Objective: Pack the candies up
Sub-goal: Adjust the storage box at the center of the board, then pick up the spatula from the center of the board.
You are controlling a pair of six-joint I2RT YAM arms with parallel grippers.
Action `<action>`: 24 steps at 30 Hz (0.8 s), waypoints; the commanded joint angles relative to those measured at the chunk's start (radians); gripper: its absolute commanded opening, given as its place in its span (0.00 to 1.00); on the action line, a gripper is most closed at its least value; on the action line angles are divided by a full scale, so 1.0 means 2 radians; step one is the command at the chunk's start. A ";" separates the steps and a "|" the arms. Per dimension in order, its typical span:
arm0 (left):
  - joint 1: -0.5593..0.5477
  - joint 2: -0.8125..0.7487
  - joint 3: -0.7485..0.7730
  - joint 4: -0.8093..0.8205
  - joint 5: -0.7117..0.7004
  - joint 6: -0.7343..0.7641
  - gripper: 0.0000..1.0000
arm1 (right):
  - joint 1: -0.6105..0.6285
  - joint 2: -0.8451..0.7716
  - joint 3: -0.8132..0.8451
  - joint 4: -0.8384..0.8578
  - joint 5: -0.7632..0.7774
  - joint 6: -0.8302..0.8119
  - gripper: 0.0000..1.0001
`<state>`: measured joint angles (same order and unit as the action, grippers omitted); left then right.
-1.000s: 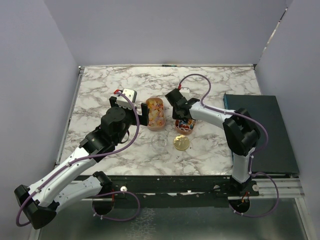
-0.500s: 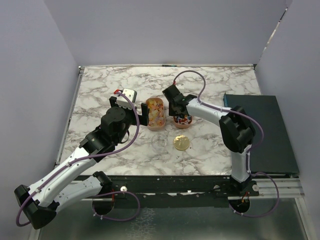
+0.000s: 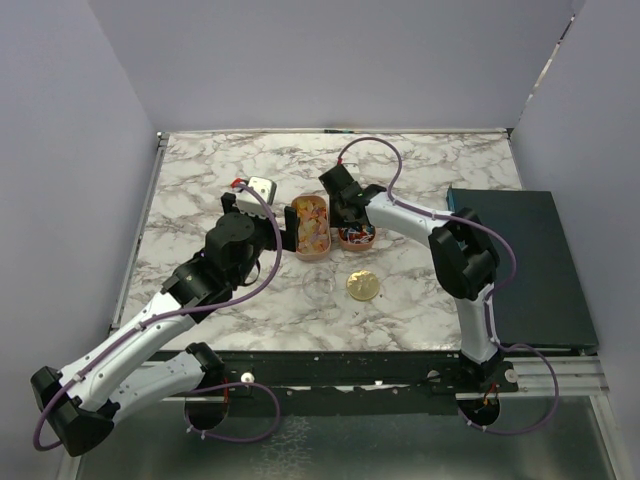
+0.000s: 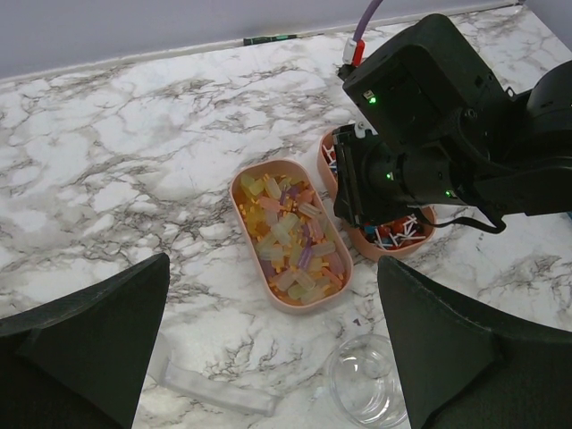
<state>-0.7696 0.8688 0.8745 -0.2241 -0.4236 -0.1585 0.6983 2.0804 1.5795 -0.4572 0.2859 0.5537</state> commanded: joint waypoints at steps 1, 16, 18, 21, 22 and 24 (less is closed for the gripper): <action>0.000 0.005 -0.007 -0.002 -0.013 0.004 0.99 | 0.001 -0.012 0.009 -0.003 -0.003 -0.004 0.31; 0.000 0.026 -0.003 -0.026 -0.047 -0.065 0.99 | 0.014 -0.200 -0.110 -0.013 -0.009 -0.045 0.33; 0.000 0.031 -0.003 -0.039 -0.068 -0.100 0.99 | 0.014 -0.224 -0.133 -0.011 -0.009 -0.047 0.33; 0.000 0.045 -0.012 -0.060 -0.099 -0.157 0.99 | 0.014 -0.251 -0.164 -0.008 -0.011 -0.048 0.35; 0.000 0.050 -0.016 -0.064 -0.107 -0.173 0.99 | 0.015 -0.260 -0.174 -0.008 -0.012 -0.048 0.36; 0.005 0.060 -0.024 -0.072 -0.118 -0.197 0.99 | 0.015 -0.276 -0.191 -0.006 -0.014 -0.051 0.36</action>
<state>-0.7696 0.9520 0.8669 -0.2901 -0.5529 -0.3851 0.7212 1.5871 1.2591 -0.4644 0.2733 0.4751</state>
